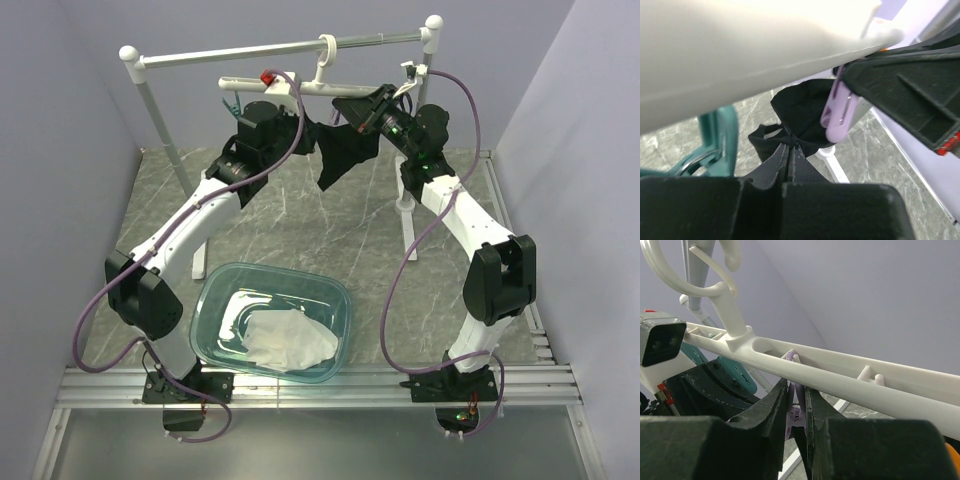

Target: Clip the underwear to the hanger

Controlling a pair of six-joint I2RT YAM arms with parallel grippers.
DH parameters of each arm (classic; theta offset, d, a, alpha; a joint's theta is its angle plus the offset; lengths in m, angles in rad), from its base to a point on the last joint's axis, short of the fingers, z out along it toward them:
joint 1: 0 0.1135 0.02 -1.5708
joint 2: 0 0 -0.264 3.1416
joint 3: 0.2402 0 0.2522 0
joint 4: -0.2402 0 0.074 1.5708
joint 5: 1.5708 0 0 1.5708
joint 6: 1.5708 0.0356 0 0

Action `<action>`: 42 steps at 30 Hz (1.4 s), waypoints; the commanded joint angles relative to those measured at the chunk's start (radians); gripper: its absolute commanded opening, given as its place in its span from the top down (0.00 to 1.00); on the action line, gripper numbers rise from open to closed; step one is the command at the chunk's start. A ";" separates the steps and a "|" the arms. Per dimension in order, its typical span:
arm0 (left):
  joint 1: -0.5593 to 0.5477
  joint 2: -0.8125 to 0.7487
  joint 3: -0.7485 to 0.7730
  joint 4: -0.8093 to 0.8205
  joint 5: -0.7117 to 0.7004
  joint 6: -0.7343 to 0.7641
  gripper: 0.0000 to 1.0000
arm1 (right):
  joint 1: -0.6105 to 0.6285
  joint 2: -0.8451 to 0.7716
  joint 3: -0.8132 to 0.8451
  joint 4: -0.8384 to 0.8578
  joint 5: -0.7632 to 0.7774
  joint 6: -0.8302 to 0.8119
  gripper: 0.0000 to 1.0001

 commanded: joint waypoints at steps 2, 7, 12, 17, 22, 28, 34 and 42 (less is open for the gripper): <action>0.015 -0.013 0.030 0.066 0.069 -0.016 1.00 | 0.006 0.004 0.006 0.094 -0.046 -0.001 1.00; 0.024 -0.016 0.030 0.077 0.111 -0.033 1.00 | 0.006 0.003 -0.005 0.126 -0.063 -0.021 1.00; 0.023 -0.007 0.047 0.075 0.111 -0.044 1.00 | 0.006 -0.002 -0.017 0.139 -0.070 -0.023 1.00; 0.023 -0.008 0.043 0.100 0.124 -0.052 1.00 | 0.006 -0.005 -0.026 0.142 -0.077 -0.035 1.00; 0.025 -0.016 0.029 0.115 0.141 -0.058 1.00 | 0.004 -0.007 -0.040 0.152 -0.090 -0.047 1.00; 0.026 -0.020 0.029 0.118 0.149 -0.064 1.00 | 0.004 -0.011 -0.053 0.166 -0.104 -0.055 1.00; 0.029 -0.026 0.015 0.169 0.157 -0.076 1.00 | 0.004 -0.023 -0.071 0.172 -0.121 -0.086 1.00; 0.037 -0.030 -0.003 0.224 0.219 -0.099 1.00 | 0.004 -0.028 -0.083 0.177 -0.127 -0.106 1.00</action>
